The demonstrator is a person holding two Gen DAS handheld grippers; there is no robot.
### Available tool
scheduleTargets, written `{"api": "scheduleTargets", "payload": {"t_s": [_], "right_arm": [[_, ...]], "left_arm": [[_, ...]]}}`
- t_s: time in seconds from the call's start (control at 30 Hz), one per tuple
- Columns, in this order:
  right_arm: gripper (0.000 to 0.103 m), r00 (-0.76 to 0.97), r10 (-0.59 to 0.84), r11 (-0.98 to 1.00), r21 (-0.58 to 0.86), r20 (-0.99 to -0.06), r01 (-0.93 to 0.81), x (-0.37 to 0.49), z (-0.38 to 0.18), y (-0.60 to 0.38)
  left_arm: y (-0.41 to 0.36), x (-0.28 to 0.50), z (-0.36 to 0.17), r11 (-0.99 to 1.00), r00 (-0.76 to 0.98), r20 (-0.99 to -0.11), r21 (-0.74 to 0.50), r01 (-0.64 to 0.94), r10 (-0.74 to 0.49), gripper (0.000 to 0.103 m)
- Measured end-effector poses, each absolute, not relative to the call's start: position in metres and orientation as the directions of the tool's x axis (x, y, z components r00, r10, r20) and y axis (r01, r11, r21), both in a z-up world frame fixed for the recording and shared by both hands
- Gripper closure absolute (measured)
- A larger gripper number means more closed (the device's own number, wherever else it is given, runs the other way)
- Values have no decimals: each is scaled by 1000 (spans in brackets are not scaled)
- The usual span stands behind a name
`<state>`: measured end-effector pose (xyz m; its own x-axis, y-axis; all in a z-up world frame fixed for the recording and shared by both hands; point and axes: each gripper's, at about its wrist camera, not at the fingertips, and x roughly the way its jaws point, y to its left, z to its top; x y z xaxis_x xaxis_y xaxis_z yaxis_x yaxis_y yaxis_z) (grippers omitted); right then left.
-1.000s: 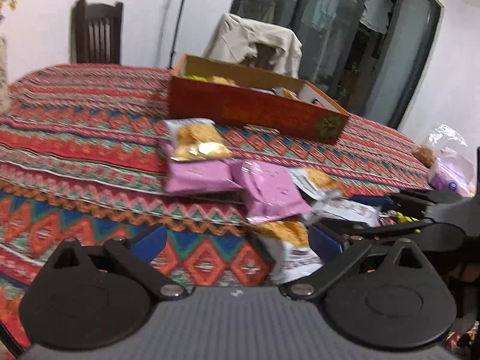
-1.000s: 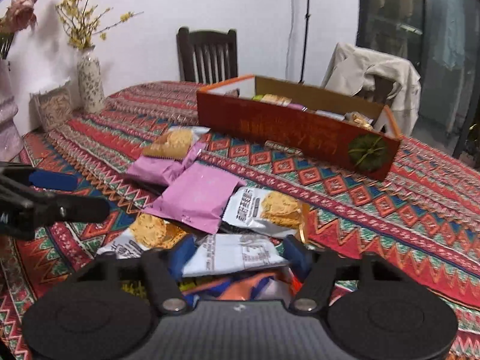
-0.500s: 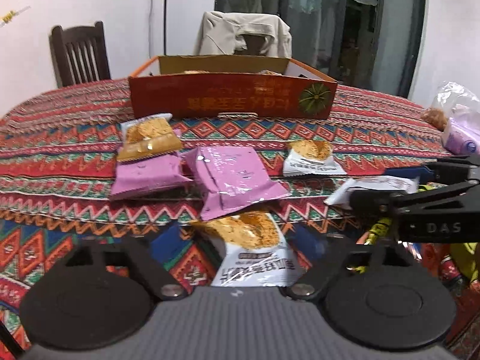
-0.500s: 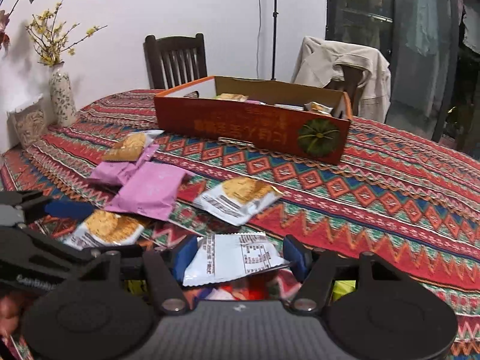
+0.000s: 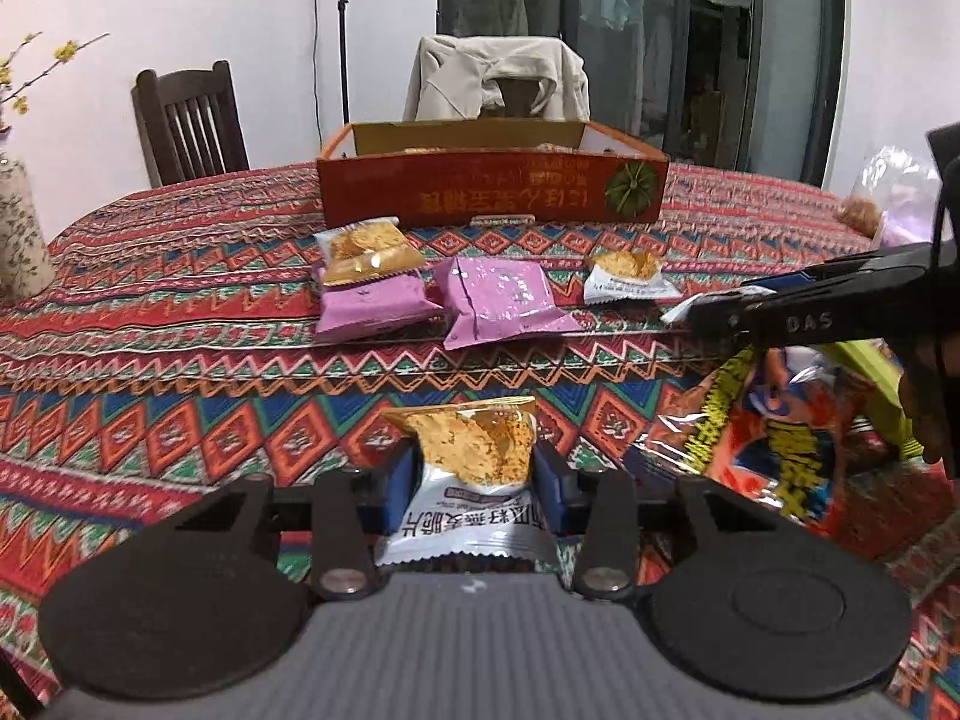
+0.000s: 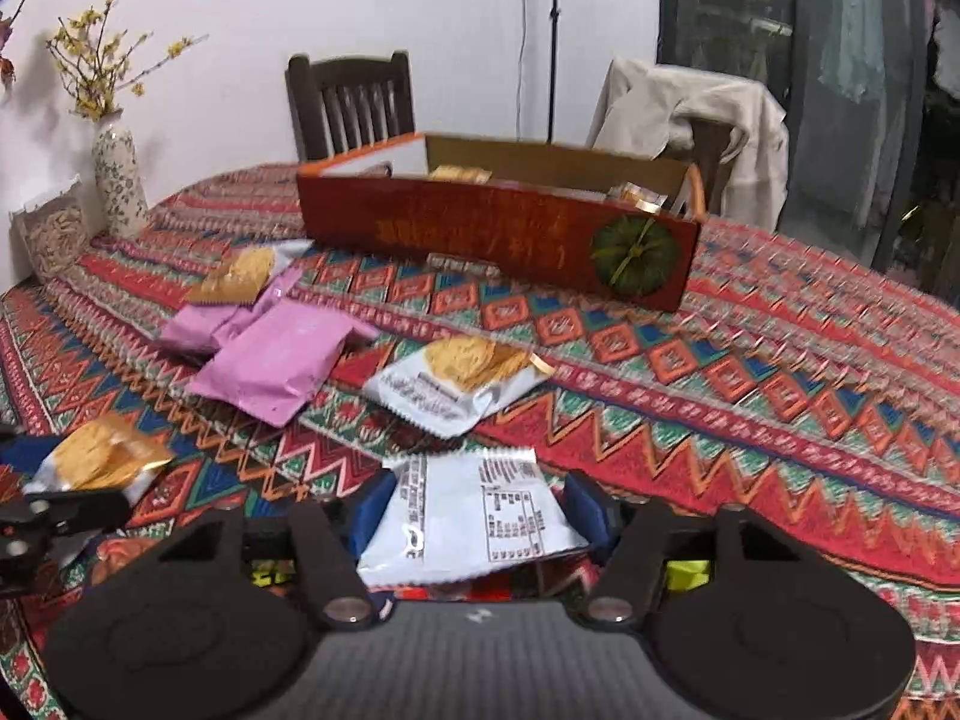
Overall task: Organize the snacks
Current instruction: 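Carry both packets into the cardboard box and open both grippers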
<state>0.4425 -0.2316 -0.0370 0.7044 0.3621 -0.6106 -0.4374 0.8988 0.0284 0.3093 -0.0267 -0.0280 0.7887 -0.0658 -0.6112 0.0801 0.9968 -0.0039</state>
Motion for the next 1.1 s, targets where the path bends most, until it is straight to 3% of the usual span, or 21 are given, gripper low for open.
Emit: {"api": "scheduleTargets", "payload": {"t_s": [0.3,0.67,0.9,1.1], "right_arm": [[51,790,355,919,32,-500,-393,362,-1,-265],[51,774,397,910,101,-493,-403,311,-6,-271],[51,734,532,846,234,-423,-479,330,16,-281],[51,775,529,844,117,-345,-523,397,70,-273]], "left_arm": [[-15,264,8,995,839,-536,-50,81,-95,61],[-25,260,14,983,831,-525,-102,152,-182,61],[-9,314,32,956,812,-506,-182,229,-291,61],[11,422,71,946,834,-449,-197,258,-321,61]]}}
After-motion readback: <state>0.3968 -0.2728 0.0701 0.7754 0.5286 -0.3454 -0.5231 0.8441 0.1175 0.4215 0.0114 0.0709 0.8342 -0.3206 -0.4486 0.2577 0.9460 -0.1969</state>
